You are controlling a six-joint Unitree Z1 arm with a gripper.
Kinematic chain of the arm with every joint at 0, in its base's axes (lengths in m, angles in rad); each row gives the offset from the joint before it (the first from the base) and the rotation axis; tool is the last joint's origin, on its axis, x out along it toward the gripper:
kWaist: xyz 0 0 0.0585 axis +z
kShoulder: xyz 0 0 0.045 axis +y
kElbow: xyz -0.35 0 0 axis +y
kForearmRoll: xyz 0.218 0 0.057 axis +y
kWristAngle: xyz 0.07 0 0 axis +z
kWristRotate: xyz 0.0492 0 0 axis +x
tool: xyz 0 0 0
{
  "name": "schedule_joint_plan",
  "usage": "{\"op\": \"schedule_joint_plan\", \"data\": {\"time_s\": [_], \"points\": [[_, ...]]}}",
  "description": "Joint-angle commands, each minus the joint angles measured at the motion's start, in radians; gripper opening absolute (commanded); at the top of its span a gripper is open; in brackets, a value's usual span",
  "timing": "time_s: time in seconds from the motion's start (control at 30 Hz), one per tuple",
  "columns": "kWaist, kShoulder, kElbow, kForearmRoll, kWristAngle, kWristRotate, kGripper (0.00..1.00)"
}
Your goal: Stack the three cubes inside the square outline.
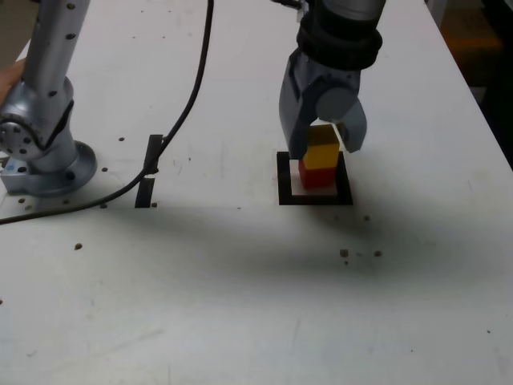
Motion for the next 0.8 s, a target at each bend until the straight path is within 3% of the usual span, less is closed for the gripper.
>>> {"op": "schedule_joint_plan", "data": {"time_s": [0.0, 0.13, 0.37, 0.53, 0.77], "points": [[0.002, 0.0, -0.004, -0.004, 0.008, 0.001, 0.86], [0.002, -0.013, -0.01, -0.002, 0.049, 0.001, 0.99], [0.045, -0.096, -0.033, 0.096, 0.127, 0.05, 1.0], [0.136, -0.114, -0.039, 0.119, 0.135, 0.203, 1.0], [0.256, -0.051, -0.049, 0.054, 0.147, 0.413, 0.99]]}}
